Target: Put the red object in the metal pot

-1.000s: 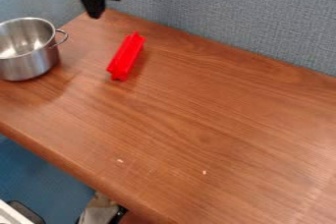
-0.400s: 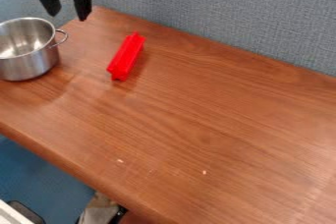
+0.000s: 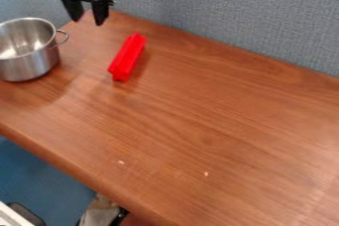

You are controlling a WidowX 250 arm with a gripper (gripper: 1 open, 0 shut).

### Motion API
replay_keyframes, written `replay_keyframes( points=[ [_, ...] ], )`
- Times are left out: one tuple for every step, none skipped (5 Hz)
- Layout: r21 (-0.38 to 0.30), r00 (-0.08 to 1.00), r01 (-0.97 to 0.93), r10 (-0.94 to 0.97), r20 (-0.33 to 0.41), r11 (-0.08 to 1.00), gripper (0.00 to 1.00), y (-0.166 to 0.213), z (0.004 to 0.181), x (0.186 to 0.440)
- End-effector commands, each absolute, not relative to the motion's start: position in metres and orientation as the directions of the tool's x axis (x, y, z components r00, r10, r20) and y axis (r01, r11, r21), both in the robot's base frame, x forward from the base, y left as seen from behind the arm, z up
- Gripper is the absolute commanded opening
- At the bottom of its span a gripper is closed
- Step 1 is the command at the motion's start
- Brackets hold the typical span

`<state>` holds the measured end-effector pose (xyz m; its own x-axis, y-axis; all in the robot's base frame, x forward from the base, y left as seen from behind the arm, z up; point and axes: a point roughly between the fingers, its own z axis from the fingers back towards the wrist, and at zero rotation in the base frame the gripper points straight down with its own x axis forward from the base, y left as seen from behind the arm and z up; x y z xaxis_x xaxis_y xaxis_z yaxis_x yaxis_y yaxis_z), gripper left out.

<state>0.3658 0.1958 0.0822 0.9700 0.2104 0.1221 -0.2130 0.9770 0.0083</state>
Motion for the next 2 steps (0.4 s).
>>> replay_keyframes(
  points=[
    [0.028, 0.971, -0.200, 0.194, 0.143, 0.979, 1.00, 0.173, 0.092, 0.374],
    [0.021, 0.943, -0.315, 0.311, 0.122, 0.949, 1.00, 0.156, 0.073, 0.381]
  ],
)
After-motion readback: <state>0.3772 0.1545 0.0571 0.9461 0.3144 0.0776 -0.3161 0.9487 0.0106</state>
